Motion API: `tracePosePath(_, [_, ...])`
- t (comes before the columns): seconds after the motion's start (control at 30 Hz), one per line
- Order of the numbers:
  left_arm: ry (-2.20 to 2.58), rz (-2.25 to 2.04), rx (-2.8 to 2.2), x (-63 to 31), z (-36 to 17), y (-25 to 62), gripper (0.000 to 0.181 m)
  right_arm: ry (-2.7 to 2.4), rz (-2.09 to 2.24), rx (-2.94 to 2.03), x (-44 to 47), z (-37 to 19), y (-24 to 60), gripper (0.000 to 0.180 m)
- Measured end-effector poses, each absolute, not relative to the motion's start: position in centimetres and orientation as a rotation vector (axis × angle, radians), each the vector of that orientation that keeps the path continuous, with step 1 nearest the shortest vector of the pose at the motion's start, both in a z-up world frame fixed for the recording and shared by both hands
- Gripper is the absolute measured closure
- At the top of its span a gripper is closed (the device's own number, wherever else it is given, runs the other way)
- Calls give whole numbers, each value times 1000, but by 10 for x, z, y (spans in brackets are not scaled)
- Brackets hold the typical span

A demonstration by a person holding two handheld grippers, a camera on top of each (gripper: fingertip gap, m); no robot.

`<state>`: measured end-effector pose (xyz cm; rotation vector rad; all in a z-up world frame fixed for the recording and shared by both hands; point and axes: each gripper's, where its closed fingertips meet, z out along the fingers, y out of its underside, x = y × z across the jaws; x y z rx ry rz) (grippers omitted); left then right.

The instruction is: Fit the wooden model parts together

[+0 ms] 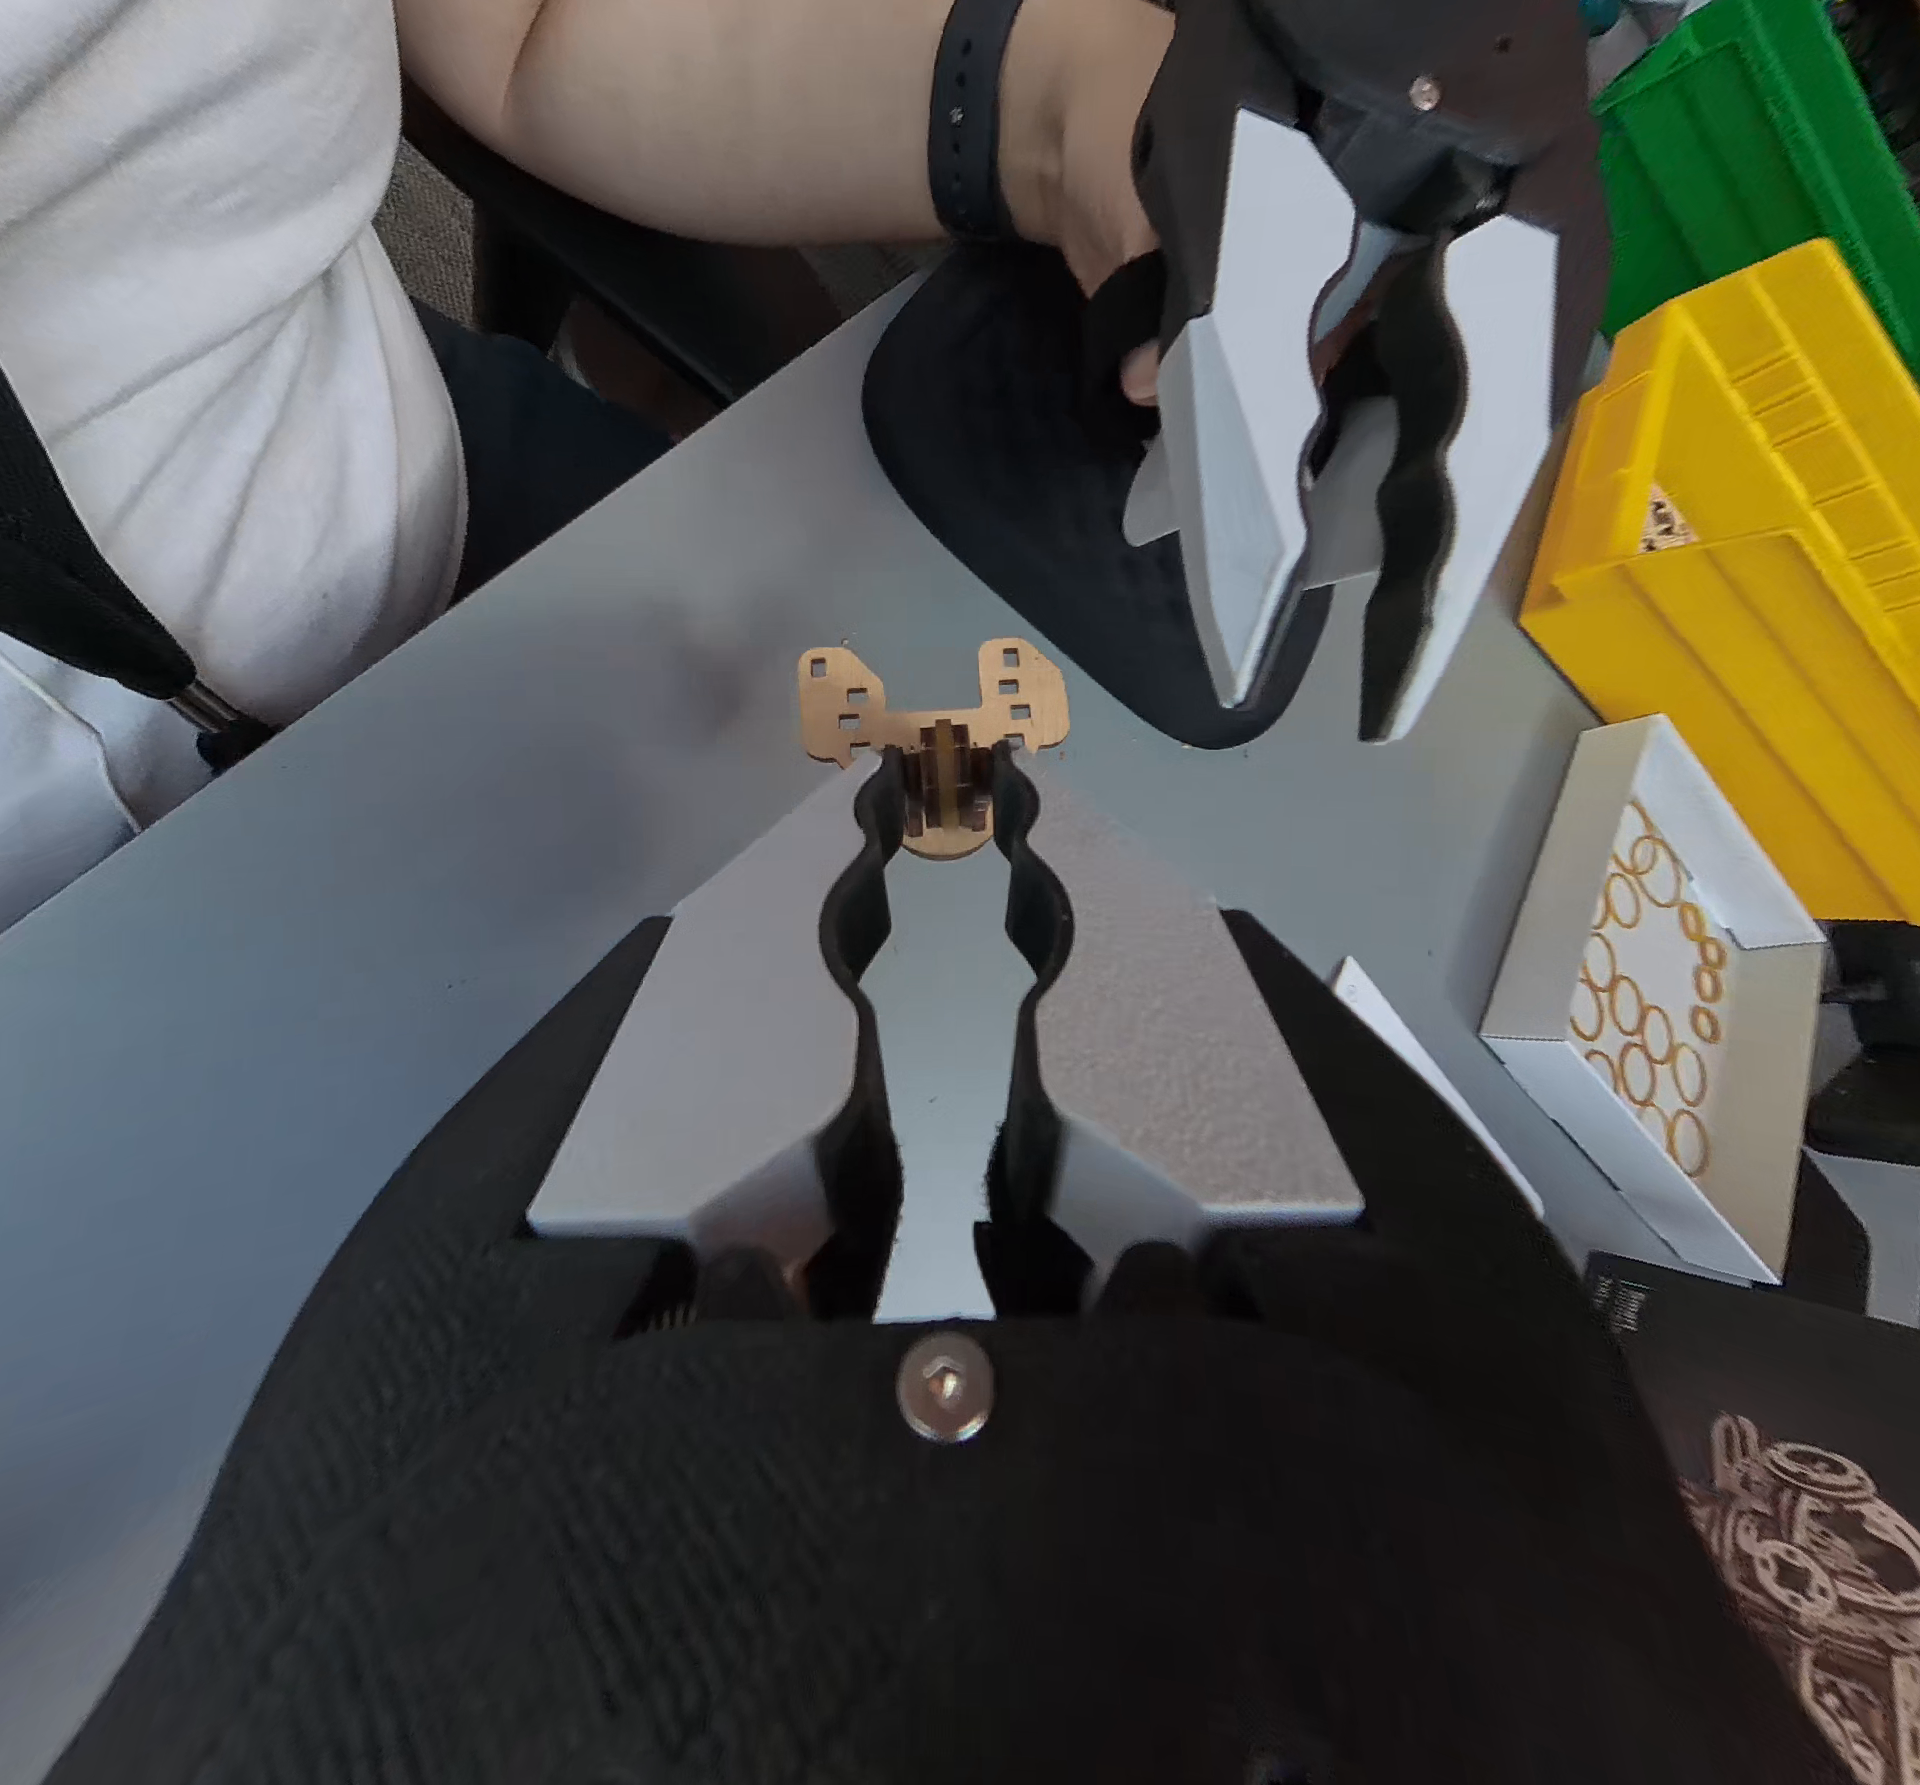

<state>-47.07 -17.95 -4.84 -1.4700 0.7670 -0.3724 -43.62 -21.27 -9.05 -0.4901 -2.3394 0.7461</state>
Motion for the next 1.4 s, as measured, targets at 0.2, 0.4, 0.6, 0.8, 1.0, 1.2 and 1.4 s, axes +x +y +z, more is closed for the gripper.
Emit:
tracePosePath(0.2, [661,-647,-1439,-471,-33,-188,149,-2187,637,-494,-440,-60,-195,164])
tracePosePath(0.4, [528,-800,-1496,-471,-33,-180,141,-2106,583,-468,-442,-42,-197,165])
tracePosePath(0.6, [376,-1150,-1486,-460,-26,-178,151,-2038,639,-472,-443,-25,-201,164])
tracePosePath(0.8, [315,-1383,-1438,-456,-21,-182,180,-2015,648,-480,-444,-23,-202,163])
tracePosePath(1.0, [266,-1471,-1434,-458,-22,-181,181,-1998,653,-474,-441,-19,-201,165])
tracePosePath(1.2, [247,-1485,-1463,-458,-28,-179,181,-2012,652,-477,-442,-24,-202,165])
tracePosePath(1.4, [230,-1502,-1489,-458,-32,-178,180,-2019,689,-516,-442,-26,-201,165])
